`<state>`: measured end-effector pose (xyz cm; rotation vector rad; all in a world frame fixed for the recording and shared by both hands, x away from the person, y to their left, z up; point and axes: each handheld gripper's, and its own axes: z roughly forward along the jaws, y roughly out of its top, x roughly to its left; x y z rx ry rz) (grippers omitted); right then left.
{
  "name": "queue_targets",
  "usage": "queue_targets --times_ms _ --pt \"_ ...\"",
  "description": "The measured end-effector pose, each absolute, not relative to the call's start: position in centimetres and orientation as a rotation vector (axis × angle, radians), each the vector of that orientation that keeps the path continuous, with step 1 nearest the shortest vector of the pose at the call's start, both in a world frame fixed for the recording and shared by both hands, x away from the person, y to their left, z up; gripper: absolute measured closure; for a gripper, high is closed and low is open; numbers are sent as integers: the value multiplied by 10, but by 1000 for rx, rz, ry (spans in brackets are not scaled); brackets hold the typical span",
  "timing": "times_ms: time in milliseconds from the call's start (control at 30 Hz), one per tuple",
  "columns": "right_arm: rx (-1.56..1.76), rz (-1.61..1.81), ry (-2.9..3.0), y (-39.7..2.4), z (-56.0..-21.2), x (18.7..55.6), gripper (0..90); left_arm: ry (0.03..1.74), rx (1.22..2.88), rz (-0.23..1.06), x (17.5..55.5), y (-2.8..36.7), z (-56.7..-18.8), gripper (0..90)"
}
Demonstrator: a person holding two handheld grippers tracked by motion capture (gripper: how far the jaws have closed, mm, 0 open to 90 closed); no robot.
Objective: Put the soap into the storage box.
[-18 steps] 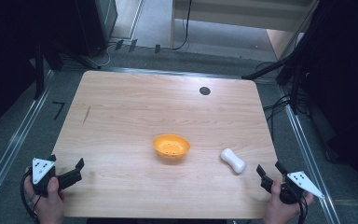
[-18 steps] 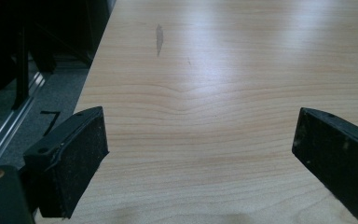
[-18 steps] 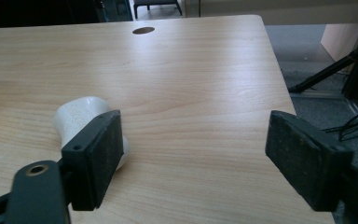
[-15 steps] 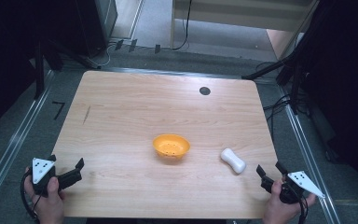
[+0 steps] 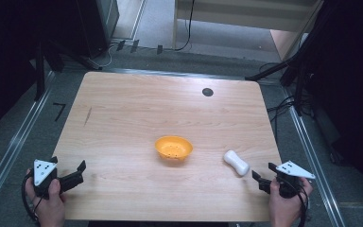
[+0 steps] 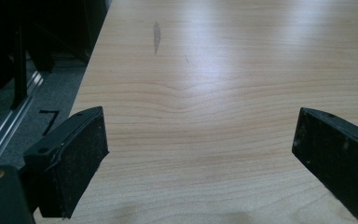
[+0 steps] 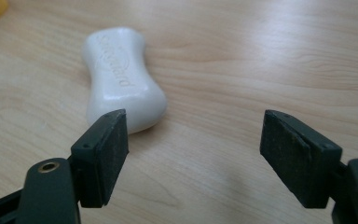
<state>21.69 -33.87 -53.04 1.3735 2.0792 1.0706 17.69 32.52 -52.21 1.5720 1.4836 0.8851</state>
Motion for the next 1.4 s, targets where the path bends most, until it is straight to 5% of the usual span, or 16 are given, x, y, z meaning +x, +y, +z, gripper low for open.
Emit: queue_targets --times_ms 1400 --pt "1376 613 2610 -272 -507 293 229 1477 1598 876 178 325 -522 37"
